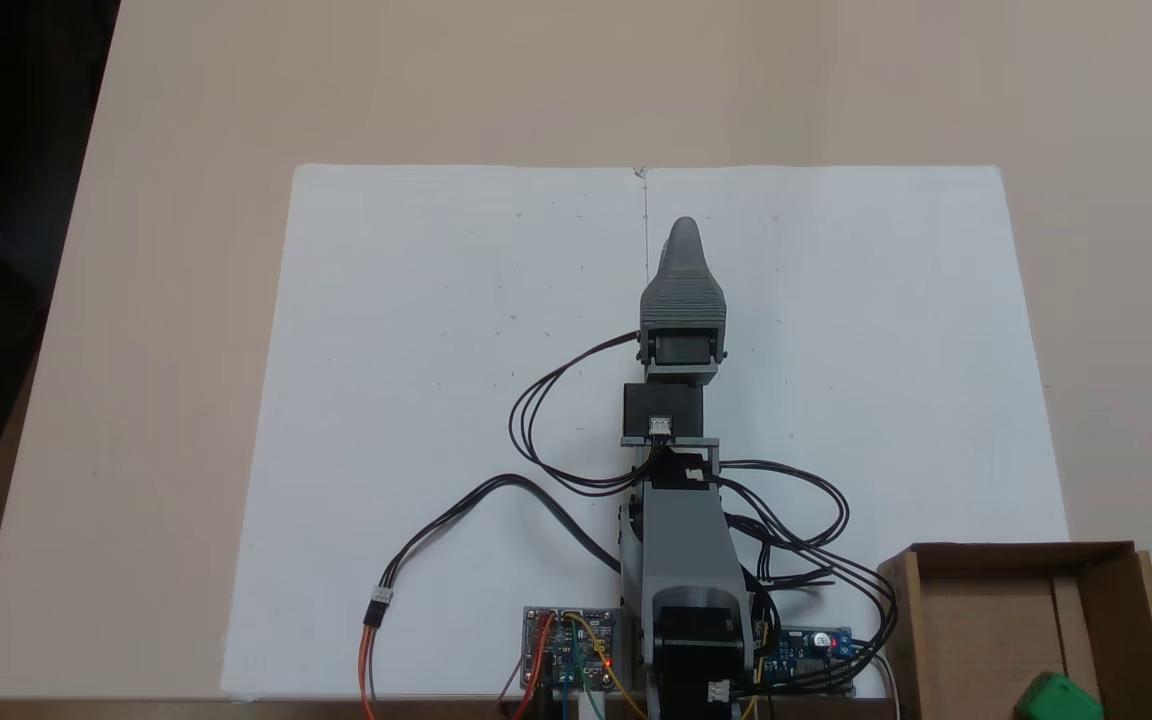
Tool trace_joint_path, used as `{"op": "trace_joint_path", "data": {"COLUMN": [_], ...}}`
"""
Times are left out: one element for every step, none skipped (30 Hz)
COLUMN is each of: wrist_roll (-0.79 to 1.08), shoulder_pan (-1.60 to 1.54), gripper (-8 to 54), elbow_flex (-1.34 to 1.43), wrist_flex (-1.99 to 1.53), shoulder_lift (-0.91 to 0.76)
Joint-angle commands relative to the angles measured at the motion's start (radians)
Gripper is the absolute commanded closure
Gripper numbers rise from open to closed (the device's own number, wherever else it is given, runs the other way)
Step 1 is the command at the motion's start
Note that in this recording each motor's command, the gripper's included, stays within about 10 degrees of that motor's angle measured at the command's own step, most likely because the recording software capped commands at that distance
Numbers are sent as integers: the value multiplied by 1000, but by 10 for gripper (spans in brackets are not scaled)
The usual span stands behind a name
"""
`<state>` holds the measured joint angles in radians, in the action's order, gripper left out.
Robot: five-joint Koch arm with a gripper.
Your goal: Grasp a green dice and put it in the bin.
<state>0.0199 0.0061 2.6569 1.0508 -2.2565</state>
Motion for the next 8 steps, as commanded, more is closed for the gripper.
{"op": "trace_joint_path", "data": {"wrist_roll": [37, 37, 35, 37, 38, 38, 37, 37], "shoulder_pan": [14, 6, 6, 6, 6, 6, 8, 8], "gripper": [8, 8, 8, 8, 8, 8, 8, 8], "elbow_flex": [175, 175, 175, 175, 175, 175, 175, 175], "wrist_flex": [175, 175, 175, 175, 175, 175, 175, 175], "shoulder_lift": [-109, -109, -109, -109, -109, -109, -110, -110]}}
